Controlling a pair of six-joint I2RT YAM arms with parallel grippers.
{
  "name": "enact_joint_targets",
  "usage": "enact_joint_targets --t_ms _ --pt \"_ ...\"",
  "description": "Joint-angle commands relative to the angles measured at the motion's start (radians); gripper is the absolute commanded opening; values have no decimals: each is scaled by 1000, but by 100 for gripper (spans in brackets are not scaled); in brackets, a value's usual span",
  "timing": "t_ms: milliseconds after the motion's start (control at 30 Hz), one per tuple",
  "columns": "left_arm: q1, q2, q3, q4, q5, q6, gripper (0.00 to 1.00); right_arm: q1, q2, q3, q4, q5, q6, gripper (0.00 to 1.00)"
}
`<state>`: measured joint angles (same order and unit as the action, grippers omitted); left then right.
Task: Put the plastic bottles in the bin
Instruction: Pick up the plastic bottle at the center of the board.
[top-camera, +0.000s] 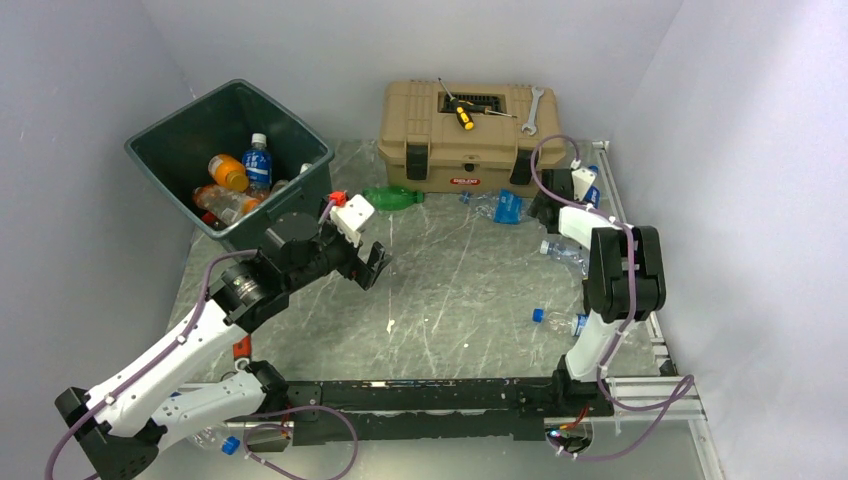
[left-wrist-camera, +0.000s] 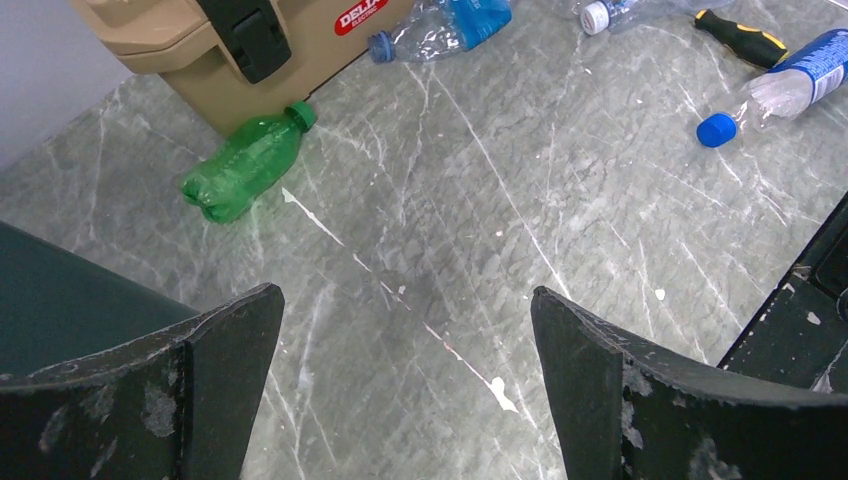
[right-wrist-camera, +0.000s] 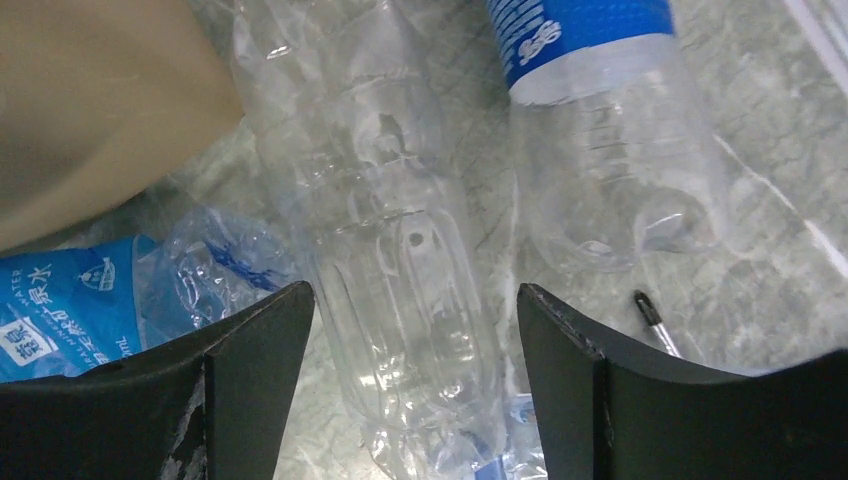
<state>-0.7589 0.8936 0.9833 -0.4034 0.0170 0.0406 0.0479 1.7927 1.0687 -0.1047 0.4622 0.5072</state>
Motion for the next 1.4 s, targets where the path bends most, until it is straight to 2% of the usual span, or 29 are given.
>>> enact_joint_targets --t_ms 0,133,267,500,700,800,900,967,1033,1133,1167,1233,1367 --pt "-4 -7 -4 42 -15 11 100 -12 27 62 -29 -96 -8 77" --pt "-4 -5 -7 42 -15 15 100 -14 58 99 -73 -118 19 65" --pt "-4 -4 -11 43 -45 19 100 -14 -3 34 -29 -103 47 52" --pt "-5 6 -9 43 -35 13 100 -6 -190 -74 0 -72 73 44" --pt "-16 -9 -14 49 -49 11 99 40 -467 -138 -70 -34 109 39" --pt "-26 -12 -24 59 -88 14 100 103 -630 -168 -112 -8 102 37" --pt "-38 -5 -30 61 -179 8 99 253 -807 -217 -155 76 92 36" --pt "-47 -5 -31 65 -234 7 99 373 -940 -277 -118 89 82 36" --pt "-49 -19 -36 76 -256 -10 99 473 -1070 -359 -15 -14 37 36" --pt "-49 -75 -71 149 -223 -21 100 549 -1179 -427 91 -337 -51 35" --pt "-49 -101 -87 184 -194 -27 100 566 -1206 -451 142 -488 -69 34" --pt "-49 -144 -110 257 -102 -34 99 588 -1262 -496 215 -663 -77 32" --pt "-49 -164 -81 352 104 -117 100 596 -1337 -618 400 -868 -23 29"
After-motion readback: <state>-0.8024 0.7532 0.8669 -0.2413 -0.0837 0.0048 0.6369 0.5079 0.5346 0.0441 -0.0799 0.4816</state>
